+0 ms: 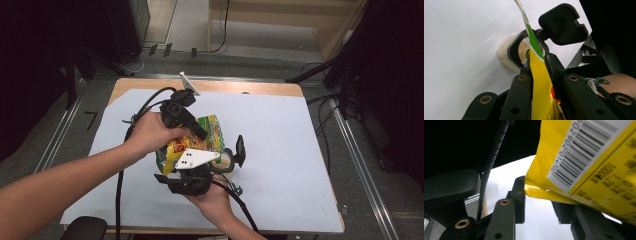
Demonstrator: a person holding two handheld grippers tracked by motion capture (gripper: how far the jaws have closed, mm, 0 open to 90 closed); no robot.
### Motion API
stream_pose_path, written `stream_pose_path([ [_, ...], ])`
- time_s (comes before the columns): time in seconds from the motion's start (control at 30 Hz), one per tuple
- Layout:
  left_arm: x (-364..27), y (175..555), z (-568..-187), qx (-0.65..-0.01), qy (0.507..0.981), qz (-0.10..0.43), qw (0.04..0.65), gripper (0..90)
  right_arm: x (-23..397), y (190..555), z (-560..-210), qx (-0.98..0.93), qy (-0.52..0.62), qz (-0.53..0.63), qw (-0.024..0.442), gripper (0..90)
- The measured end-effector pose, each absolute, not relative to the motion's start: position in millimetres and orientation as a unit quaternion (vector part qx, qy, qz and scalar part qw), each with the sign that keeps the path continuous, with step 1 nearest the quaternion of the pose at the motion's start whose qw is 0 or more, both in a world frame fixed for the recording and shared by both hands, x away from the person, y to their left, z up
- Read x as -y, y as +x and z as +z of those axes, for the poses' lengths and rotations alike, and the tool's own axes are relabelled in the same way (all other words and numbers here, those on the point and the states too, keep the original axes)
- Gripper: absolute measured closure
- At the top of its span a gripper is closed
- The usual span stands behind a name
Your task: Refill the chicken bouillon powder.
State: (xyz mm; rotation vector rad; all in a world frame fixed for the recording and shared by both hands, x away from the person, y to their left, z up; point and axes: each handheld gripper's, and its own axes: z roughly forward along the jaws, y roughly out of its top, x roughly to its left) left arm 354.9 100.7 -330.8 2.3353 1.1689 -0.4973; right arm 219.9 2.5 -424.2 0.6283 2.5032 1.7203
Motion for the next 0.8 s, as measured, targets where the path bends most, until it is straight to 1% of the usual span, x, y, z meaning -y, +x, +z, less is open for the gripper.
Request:
stream_pose_path([
  [0.8, -99.2, 354.7, -329.5, -0.428, 0.855, -0.175, 0.235, 82.9, -3.7, 220.4, -424.3, -0.804, 0.203, 0.559, 0.019, 66.9],
])
